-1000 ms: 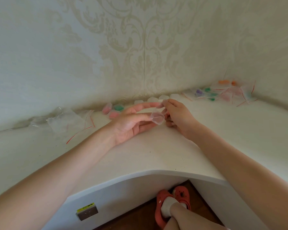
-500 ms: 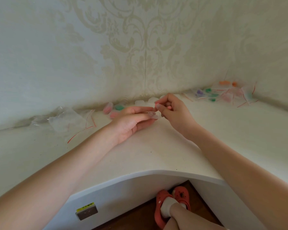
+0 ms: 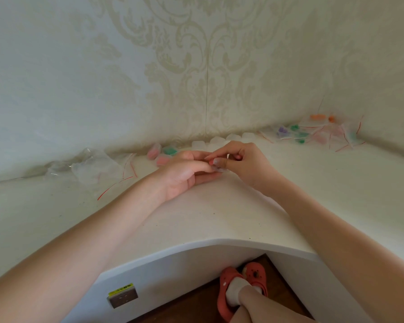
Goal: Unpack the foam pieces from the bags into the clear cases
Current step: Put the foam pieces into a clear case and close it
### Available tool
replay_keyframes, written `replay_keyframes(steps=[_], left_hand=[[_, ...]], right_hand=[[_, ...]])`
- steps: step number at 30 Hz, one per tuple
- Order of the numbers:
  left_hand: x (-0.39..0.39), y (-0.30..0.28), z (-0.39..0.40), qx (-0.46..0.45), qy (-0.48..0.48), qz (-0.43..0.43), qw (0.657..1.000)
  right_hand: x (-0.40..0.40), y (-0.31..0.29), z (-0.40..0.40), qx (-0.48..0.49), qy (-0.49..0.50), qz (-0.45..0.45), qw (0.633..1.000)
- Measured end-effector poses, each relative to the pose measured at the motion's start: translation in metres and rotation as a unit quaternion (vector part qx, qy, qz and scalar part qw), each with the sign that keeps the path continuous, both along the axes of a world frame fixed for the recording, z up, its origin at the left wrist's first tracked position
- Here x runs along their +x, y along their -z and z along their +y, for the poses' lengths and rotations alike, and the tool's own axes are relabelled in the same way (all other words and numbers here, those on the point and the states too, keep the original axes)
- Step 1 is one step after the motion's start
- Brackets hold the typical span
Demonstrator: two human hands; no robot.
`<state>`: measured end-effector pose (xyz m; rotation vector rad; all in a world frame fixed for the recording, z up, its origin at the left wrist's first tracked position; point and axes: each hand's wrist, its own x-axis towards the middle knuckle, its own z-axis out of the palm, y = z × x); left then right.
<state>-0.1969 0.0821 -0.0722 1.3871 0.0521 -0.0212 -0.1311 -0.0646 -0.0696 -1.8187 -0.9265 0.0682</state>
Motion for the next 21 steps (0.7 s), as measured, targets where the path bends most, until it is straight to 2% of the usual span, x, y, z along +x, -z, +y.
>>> replay_keyframes(steps=[5, 12, 14, 17, 19, 21], left_hand=[[-0.0005, -0.0035, 0.002, -0.045, -0.007, 0.019, 0.999], [0.001, -0.0003, 0.0005, -0.041, -0.036, 0.004, 0.998], [0.0016, -0.0002, -0.0001, -0.045, -0.051, 0.001, 0.998], [0.0026, 0.0007, -0.0008, -0.045, -0.07, 0.011, 0.996], [0.0028, 0.001, -0.001, -0.041, -0.071, 0.014, 0.997], [0.003, 0.0005, -0.0016, -0.038, -0.064, 0.011, 0.997]], right_hand=[[-0.0003, -0.0006, 0.0018, -0.03, 0.019, -0.018, 0.999], [-0.0029, -0.0031, 0.001, -0.03, 0.021, -0.005, 0.999], [-0.0041, -0.0055, 0.0018, -0.002, 0.008, 0.048, 0.999], [0.0012, -0.0073, -0.0007, 0.09, -0.011, 0.166, 0.982], [0.0041, -0.0073, -0.0019, 0.133, -0.013, 0.182, 0.974], [0.0034, -0.0063, -0.001, 0.162, -0.01, 0.158, 0.974]])
